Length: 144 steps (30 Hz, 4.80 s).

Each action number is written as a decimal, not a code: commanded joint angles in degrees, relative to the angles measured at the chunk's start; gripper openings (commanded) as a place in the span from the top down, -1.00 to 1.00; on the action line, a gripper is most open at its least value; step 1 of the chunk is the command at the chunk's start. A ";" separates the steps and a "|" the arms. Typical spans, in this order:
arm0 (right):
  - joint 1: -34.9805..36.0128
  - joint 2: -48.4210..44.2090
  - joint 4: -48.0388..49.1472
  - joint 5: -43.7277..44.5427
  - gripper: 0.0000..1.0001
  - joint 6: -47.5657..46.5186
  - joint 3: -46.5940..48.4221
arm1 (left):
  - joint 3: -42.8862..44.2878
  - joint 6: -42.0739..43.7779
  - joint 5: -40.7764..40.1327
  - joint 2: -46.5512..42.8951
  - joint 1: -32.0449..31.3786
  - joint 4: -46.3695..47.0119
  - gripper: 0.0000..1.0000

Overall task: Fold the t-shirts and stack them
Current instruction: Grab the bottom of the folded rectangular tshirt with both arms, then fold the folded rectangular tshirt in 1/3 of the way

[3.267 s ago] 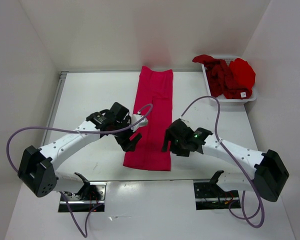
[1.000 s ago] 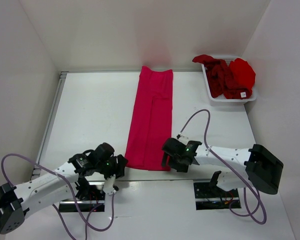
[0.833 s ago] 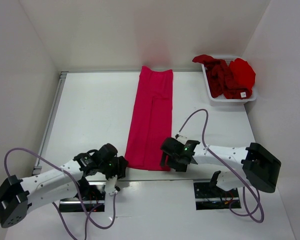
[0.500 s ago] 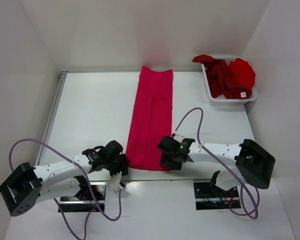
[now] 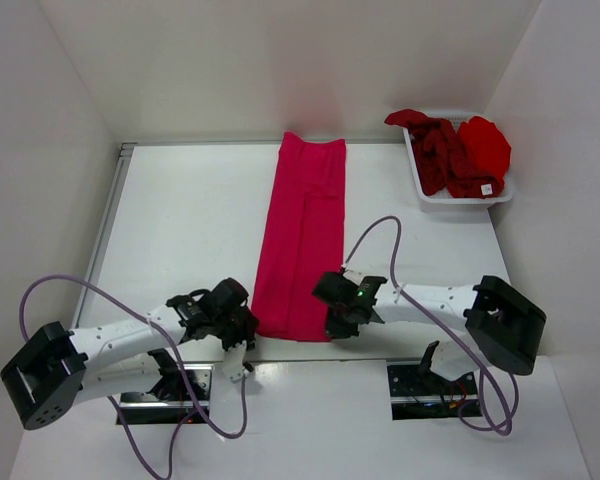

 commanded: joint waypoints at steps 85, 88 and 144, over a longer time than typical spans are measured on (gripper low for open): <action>-36.94 21.91 0.36 -10.23 0.24 -44.83 43.06 | 49.46 -72.61 -4.05 29.61 30.30 23.39 -0.78; -29.82 21.90 -2.02 -9.17 0.56 -45.53 41.56 | 43.94 -76.92 -3.44 24.78 33.37 15.73 -0.78; -26.12 30.16 -7.92 4.28 1.00 -50.12 54.14 | 35.13 -92.15 9.40 21.69 35.40 19.23 -0.85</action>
